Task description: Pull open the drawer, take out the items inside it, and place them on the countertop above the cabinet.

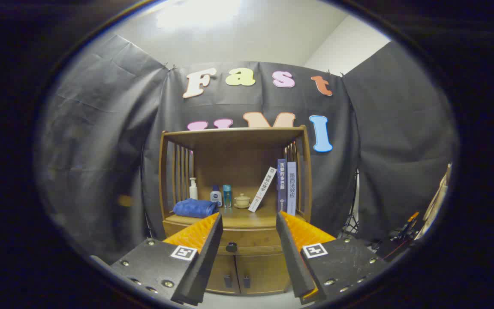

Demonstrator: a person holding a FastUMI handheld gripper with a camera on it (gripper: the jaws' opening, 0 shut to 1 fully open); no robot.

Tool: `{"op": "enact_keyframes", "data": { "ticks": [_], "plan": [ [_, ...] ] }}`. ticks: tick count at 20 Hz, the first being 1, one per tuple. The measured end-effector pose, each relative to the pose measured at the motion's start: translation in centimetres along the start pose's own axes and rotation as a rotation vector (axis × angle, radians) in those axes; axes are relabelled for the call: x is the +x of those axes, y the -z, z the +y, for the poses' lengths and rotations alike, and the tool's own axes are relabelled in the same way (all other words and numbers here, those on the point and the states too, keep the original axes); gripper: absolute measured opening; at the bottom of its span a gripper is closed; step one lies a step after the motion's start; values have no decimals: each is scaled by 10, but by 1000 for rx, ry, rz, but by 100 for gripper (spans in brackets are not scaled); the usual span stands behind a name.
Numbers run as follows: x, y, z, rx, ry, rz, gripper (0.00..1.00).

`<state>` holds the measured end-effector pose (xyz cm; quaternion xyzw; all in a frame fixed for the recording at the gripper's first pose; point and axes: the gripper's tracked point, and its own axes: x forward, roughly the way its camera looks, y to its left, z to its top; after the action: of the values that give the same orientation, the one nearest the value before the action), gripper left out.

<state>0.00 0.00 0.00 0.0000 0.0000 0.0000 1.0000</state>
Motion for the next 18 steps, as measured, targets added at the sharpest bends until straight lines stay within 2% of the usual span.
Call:
{"op": "enact_keyframes", "data": {
  "ticks": [18],
  "plan": [
    [1,5,-4,23,18,1,75]
  ]
}}
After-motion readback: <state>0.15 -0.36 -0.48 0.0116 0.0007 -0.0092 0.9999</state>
